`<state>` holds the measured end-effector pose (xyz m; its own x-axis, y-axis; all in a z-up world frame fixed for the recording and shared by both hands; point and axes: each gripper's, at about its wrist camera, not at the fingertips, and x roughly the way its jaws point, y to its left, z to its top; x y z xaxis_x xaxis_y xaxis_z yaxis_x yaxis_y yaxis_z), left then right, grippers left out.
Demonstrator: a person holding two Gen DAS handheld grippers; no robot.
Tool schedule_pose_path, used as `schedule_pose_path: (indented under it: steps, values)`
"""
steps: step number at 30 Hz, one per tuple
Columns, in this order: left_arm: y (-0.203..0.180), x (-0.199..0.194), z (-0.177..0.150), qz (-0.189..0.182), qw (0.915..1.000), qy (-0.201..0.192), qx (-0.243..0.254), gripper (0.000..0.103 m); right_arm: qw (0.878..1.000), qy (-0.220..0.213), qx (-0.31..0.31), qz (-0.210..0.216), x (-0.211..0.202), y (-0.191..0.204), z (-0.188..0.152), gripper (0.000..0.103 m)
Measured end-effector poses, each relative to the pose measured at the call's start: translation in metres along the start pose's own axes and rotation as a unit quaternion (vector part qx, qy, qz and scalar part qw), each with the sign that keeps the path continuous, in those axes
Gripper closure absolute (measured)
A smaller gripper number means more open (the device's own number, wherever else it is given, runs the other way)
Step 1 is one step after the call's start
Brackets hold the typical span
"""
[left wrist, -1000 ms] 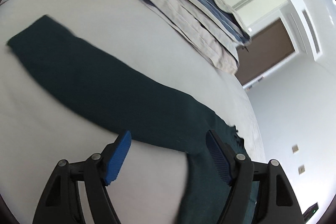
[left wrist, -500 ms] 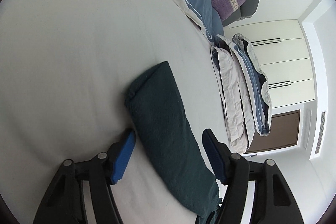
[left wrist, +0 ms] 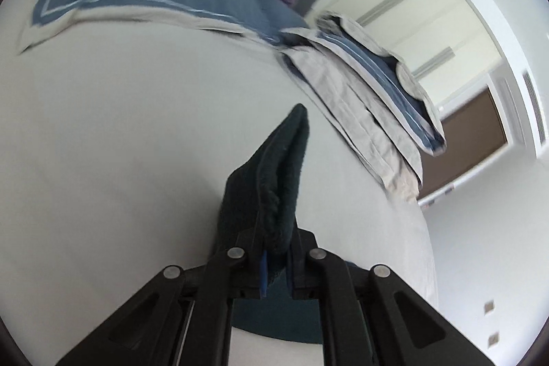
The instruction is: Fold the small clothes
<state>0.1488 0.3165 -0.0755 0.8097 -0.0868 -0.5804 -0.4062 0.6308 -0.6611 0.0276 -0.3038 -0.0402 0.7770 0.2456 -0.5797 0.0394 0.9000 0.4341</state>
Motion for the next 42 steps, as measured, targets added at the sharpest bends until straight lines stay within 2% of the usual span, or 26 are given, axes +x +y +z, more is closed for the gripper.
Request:
schedule_pose_path:
  steps: [2, 5, 8, 12, 15, 18, 20, 21, 22, 23, 27, 30, 34, 37, 40, 42]
  values:
    - [-0.056, 0.005, -0.019, -0.014, 0.9969, 0.011, 0.077, 0.095, 1.0, -0.003, 0.012, -0.005, -0.003, -0.012, -0.003, 0.023]
    - [-0.135, 0.016, -0.062, -0.037, 0.9829, 0.029, 0.178, 0.095, 0.999, -0.005, 0.035, -0.012, -0.008, -0.034, -0.006, 0.023]
    - [-0.2, 0.033, -0.115, -0.055, 0.9632, 0.057, 0.257, 0.095, 0.998, -0.01, 0.051, -0.019, -0.016, -0.055, -0.01, 0.023]
    - [-0.268, 0.054, -0.185, -0.078, 0.9376, 0.091, 0.327, 0.095, 0.997, -0.02, 0.073, -0.03, -0.029, -0.084, -0.013, 0.023]
    - [-0.31, 0.067, -0.235, -0.087, 0.9155, 0.109, 0.377, 0.095, 0.995, -0.028, 0.092, -0.038, -0.038, -0.107, -0.013, 0.023]
    - [-0.333, 0.087, -0.283, -0.072, 0.8934, 0.13, 0.424, 0.094, 0.993, -0.029, 0.109, -0.045, -0.041, -0.125, -0.015, 0.023]
    - [-0.337, 0.106, -0.306, -0.053, 0.8817, 0.15, 0.444, 0.081, 0.992, -0.029, 0.117, -0.046, -0.04, -0.132, -0.016, 0.023]
    - [-0.335, 0.115, -0.31, -0.048, 0.8793, 0.168, 0.443, 0.065, 0.991, -0.028, 0.119, -0.047, -0.039, -0.135, -0.017, 0.023]
    - [-0.333, 0.12, -0.315, -0.042, 0.8797, 0.185, 0.436, 0.052, 0.991, -0.026, 0.119, -0.047, -0.038, -0.135, -0.017, 0.023]
    - [-0.329, 0.12, -0.317, -0.043, 0.8822, 0.193, 0.427, 0.049, 0.992, -0.024, 0.119, -0.047, -0.037, -0.136, -0.017, 0.023]
    - [-0.314, 0.098, -0.302, -0.055, 0.8847, 0.179, 0.427, 0.024, 0.993, -0.016, 0.109, -0.048, -0.027, -0.132, -0.014, 0.023]
    - [-0.307, 0.075, -0.287, -0.07, 0.8881, 0.18, 0.417, 0.017, 0.994, -0.007, 0.101, -0.044, -0.014, -0.123, -0.006, 0.023]
    - [-0.283, 0.039, -0.268, -0.098, 0.8877, 0.169, 0.417, 0.015, 0.997, 0.005, 0.067, -0.038, 0.01, -0.099, 0.014, 0.023]
    - [-0.253, 0.026, -0.243, -0.098, 0.903, 0.16, 0.386, 0.015, 0.998, 0.027, 0.043, -0.021, 0.039, -0.076, 0.035, 0.022]
    - [-0.219, 0.028, -0.211, -0.075, 0.9218, 0.148, 0.35, 0.015, 0.997, 0.065, 0.033, 0.002, 0.082, -0.053, 0.056, 0.023]
    - [-0.199, 0.032, -0.188, -0.063, 0.9343, 0.139, 0.322, 0.015, 0.995, 0.097, 0.032, 0.02, 0.116, -0.04, 0.068, 0.027]
